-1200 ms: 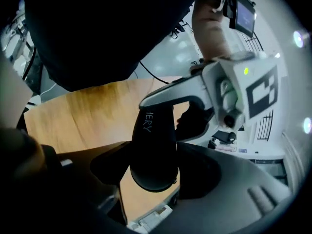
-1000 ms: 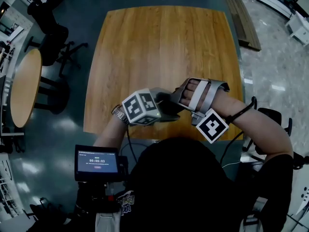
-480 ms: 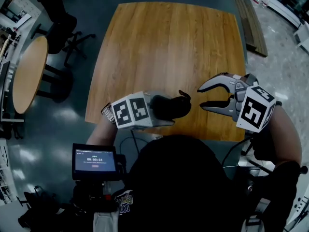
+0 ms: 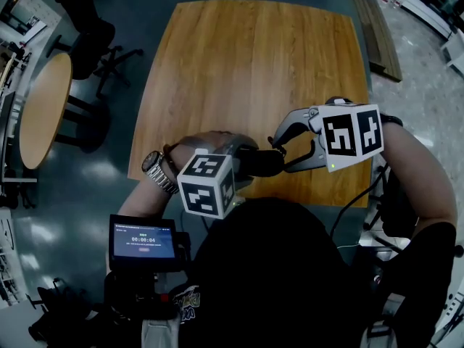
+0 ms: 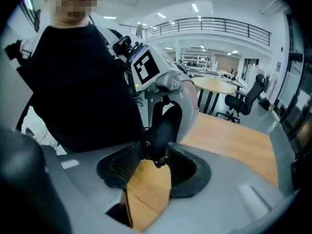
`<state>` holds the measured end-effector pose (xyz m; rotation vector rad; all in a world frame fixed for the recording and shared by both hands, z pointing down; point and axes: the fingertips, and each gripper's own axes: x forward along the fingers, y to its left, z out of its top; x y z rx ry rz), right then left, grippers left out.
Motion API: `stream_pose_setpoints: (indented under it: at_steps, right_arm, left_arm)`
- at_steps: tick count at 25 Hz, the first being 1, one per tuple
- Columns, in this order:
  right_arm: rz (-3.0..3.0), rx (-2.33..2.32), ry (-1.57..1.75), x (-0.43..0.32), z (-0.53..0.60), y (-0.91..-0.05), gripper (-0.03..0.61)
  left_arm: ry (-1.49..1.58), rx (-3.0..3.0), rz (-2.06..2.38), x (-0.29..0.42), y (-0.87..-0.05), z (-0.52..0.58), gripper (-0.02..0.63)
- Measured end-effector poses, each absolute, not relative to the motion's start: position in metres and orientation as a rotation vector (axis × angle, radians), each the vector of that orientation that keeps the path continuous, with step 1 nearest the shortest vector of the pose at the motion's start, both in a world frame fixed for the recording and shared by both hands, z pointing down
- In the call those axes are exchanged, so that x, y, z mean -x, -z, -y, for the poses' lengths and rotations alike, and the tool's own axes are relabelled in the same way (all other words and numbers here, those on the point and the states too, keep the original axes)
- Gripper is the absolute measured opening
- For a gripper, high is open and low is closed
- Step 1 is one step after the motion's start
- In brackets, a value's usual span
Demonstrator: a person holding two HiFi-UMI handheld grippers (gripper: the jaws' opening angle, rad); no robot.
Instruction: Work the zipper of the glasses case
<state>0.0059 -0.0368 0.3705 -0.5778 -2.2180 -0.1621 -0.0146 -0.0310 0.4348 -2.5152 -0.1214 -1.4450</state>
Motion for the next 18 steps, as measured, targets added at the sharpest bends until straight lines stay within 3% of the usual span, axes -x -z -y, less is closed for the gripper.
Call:
stream_pose_setpoints:
  at_steps: [3, 9, 12, 18]
  right_arm:
    - [2.224, 0.588, 0.092, -0.006, 0.036, -0.38, 0.15]
    - [2.166, 0.599, 0.305, -0.006, 0.04, -0.384, 0.124]
    - [2.152, 0.632, 0.321, -0.007, 0.031, -0.379, 0.064]
    - [2.163, 0.65, 0.308, -0.014, 0.027, -0.359, 0.055]
  left_arm:
    - [1.458, 2.474, 0.089, 0.015, -0.437, 0.035, 0.273]
    - [1.423, 2.584, 0.101, 0.017, -0.439, 0.038, 0.269]
    - [1.369, 2.701, 0.148, 0.015, -0.438, 0.032, 0.267]
    - [1.209, 2.933, 0.266, 0.01, -0.419, 0.02, 0.267]
